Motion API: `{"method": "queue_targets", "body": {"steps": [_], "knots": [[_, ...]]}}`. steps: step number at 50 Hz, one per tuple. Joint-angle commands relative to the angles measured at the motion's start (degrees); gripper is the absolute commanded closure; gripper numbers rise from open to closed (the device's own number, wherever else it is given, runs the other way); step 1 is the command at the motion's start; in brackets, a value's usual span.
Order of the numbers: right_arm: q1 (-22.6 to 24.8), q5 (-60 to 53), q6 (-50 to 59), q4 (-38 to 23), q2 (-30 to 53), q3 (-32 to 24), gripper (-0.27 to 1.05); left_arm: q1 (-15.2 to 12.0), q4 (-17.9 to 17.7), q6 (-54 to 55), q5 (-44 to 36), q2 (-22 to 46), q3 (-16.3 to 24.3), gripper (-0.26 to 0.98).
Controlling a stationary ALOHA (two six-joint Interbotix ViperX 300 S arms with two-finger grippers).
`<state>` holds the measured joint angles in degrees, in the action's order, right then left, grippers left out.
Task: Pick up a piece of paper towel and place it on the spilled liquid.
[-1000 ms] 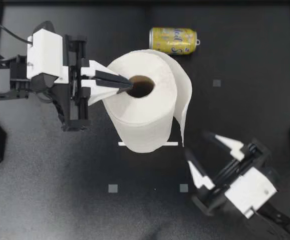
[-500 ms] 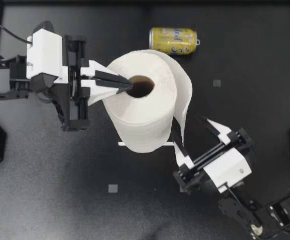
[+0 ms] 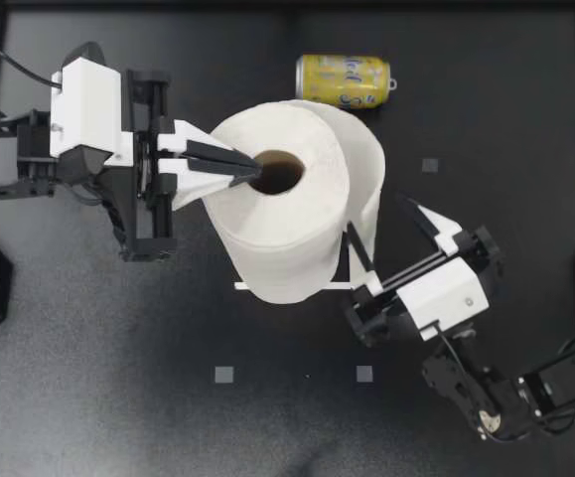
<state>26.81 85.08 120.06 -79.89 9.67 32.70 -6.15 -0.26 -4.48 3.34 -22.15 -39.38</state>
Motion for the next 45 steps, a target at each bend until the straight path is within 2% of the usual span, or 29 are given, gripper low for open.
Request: {"method": "queue_targets", "body": {"steps": [1,27,32,39,45], "knots": [[-1.23,0.53,0.09,-0.18,-1.05,-0.62,0.03,-0.18,-0.09,0.09,0.35,0.09,0.09,0.66],[-3.87,2.11,0.00,-3.16,-2.29,-0.79,0.04,-0.18,-0.18,0.18,0.35,0.44,0.00,0.66],[-4.39,2.11,0.09,-3.16,-2.11,-0.88,0.09,-0.18,-0.18,0.18,0.35,0.35,-0.09,0.66],[-5.19,1.76,0.18,-3.96,-2.11,-0.97,0.23,-0.18,-0.18,0.18,0.35,0.44,-0.09,0.66],[-5.98,0.79,0.18,-4.75,-1.93,-1.14,0.26,-0.18,-0.18,0.18,0.35,0.44,-0.18,0.66]]}}
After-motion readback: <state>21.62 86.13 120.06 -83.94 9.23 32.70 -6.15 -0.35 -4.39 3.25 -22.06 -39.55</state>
